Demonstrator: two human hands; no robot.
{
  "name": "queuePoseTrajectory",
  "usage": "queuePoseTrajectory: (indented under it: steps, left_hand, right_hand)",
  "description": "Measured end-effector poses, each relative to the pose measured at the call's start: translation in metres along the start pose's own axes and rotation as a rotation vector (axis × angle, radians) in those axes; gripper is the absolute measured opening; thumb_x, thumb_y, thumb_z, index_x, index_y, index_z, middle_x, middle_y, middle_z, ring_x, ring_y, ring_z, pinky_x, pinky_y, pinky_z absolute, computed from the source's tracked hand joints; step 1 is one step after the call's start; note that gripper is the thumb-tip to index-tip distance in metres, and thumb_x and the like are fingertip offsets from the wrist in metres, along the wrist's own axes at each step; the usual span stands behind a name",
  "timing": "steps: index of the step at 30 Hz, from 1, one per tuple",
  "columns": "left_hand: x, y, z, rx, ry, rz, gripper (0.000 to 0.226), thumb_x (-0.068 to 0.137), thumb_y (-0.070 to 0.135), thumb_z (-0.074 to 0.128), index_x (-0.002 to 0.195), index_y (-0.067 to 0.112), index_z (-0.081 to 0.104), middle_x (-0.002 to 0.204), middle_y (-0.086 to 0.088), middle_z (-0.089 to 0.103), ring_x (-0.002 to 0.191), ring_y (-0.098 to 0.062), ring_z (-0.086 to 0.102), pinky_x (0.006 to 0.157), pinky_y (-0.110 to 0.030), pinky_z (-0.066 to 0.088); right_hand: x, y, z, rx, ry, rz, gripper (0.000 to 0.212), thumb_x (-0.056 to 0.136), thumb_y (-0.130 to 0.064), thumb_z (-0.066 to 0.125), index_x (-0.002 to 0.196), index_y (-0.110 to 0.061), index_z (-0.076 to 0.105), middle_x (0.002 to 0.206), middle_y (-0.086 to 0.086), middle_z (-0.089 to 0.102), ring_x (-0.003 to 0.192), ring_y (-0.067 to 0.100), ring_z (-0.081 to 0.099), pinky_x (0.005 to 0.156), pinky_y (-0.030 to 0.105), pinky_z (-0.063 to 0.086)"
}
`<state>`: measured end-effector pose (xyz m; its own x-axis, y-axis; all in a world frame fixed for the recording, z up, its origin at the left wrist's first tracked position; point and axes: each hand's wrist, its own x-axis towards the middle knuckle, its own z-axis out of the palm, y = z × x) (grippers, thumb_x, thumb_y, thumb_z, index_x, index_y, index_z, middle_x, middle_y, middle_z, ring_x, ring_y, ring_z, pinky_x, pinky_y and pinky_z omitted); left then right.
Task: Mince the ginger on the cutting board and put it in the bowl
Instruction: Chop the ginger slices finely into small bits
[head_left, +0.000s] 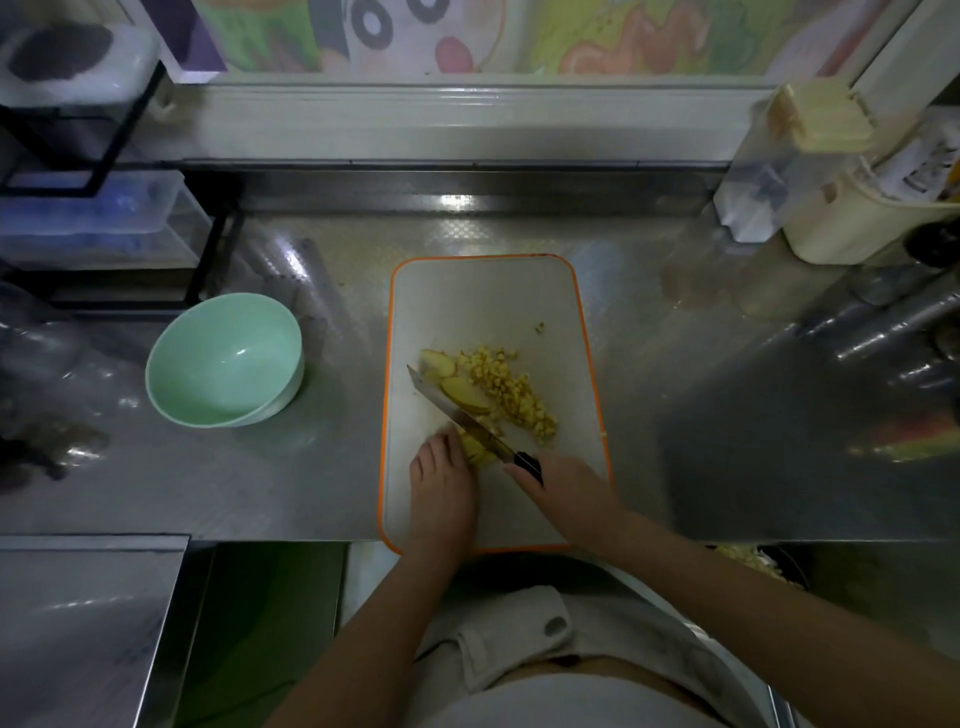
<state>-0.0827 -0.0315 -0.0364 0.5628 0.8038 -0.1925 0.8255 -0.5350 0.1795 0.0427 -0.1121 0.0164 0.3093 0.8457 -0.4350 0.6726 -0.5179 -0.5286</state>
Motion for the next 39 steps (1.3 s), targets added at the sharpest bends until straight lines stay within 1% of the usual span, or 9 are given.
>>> queuePoseTrajectory:
  steps: [9, 13, 22, 26, 32, 34, 36, 38, 39]
  left_hand:
    - [0.002, -0.004, 0.006, 0.109, 0.008, 0.070, 0.051, 0.080, 0.014, 0.026, 0.115, -0.004, 0.059, 0.092, -0.017, 0.060, 0.079, -0.028, 0.058, 0.068, -0.034, 0.049]
    - [0.002, -0.004, 0.009, 0.105, 0.046, 0.089, 0.049, 0.079, 0.014, 0.029, 0.113, -0.005, 0.059, 0.092, -0.017, 0.059, 0.078, -0.029, 0.057, 0.066, -0.035, 0.050]
    - [0.001, -0.004, 0.014, 0.091, 0.105, 0.101, 0.048, 0.078, 0.010, 0.030, 0.113, -0.004, 0.060, 0.094, -0.018, 0.059, 0.080, -0.029, 0.055, 0.069, -0.035, 0.047]
    - [0.001, -0.007, 0.016, 0.081, 0.107, 0.107, 0.046, 0.079, 0.012, 0.031, 0.114, -0.003, 0.057, 0.097, -0.017, 0.059, 0.083, -0.029, 0.055, 0.071, -0.035, 0.049]
    - [0.002, -0.010, 0.021, 0.053, 0.136, 0.131, 0.043, 0.080, 0.014, 0.032, 0.116, 0.000, 0.050, 0.100, -0.016, 0.058, 0.088, -0.027, 0.047, 0.077, -0.035, 0.041]
    - [0.004, -0.009, 0.021, 0.049, 0.165, 0.154, 0.042, 0.080, 0.014, 0.033, 0.116, 0.000, 0.048, 0.099, -0.016, 0.058, 0.087, -0.027, 0.046, 0.077, -0.035, 0.039]
    - [0.005, -0.009, 0.021, 0.042, 0.171, 0.171, 0.042, 0.079, 0.014, 0.034, 0.114, -0.001, 0.052, 0.096, -0.017, 0.059, 0.085, -0.027, 0.052, 0.074, -0.035, 0.047]
    - [0.006, -0.009, 0.021, 0.040, 0.154, 0.182, 0.043, 0.079, 0.015, 0.034, 0.111, -0.003, 0.055, 0.093, -0.018, 0.061, 0.080, -0.027, 0.059, 0.069, -0.034, 0.052]
    - [0.008, -0.009, 0.021, 0.040, 0.135, 0.181, 0.043, 0.078, 0.015, 0.034, 0.112, -0.004, 0.054, 0.093, -0.018, 0.061, 0.079, -0.027, 0.060, 0.068, -0.033, 0.053]
  right_hand:
    - [0.004, -0.009, 0.002, -0.005, -0.012, 0.079, 0.037, 0.098, -0.044, 0.038, 0.085, -0.012, 0.050, 0.079, 0.009, 0.054, 0.072, 0.017, 0.048, 0.061, 0.026, 0.032]
    - [0.007, -0.011, 0.007, 0.005, -0.046, 0.131, 0.038, 0.098, -0.045, 0.037, 0.084, -0.012, 0.047, 0.068, 0.002, 0.045, 0.071, 0.019, 0.048, 0.061, 0.027, 0.033]
    - [0.011, -0.014, 0.015, -0.028, -0.039, 0.122, 0.031, 0.098, -0.038, 0.040, 0.093, -0.010, 0.053, 0.099, 0.018, 0.062, 0.094, 0.030, 0.060, 0.067, 0.029, 0.036]
    - [0.019, -0.001, 0.004, 0.003, -0.089, 0.116, 0.037, 0.098, -0.040, 0.039, 0.068, -0.018, 0.041, 0.067, 0.002, 0.048, 0.059, 0.014, 0.046, 0.055, 0.026, 0.032]
    - [0.025, 0.004, -0.008, -0.054, -0.076, 0.045, 0.039, 0.099, -0.040, 0.037, 0.063, -0.026, 0.031, 0.059, -0.006, 0.036, 0.050, 0.006, 0.035, 0.049, 0.025, 0.028]
    - [0.025, 0.003, -0.012, -0.054, -0.061, 0.045, 0.039, 0.099, -0.041, 0.035, 0.069, -0.018, 0.042, 0.062, -0.004, 0.040, 0.057, 0.011, 0.044, 0.058, 0.026, 0.034]
    - [0.024, 0.003, -0.019, -0.016, -0.087, 0.060, 0.041, 0.099, -0.043, 0.033, 0.093, -0.009, 0.055, 0.076, 0.000, 0.049, 0.076, 0.017, 0.051, 0.068, 0.028, 0.036]
    - [0.023, 0.001, -0.020, -0.021, -0.099, 0.043, 0.042, 0.100, -0.041, 0.033, 0.108, -0.007, 0.057, 0.086, 0.008, 0.054, 0.082, 0.022, 0.055, 0.069, 0.030, 0.038]
    - [0.022, 0.000, -0.019, -0.038, -0.080, 0.014, 0.040, 0.100, -0.039, 0.035, 0.103, -0.006, 0.058, 0.085, 0.012, 0.056, 0.079, 0.025, 0.057, 0.066, 0.031, 0.040]
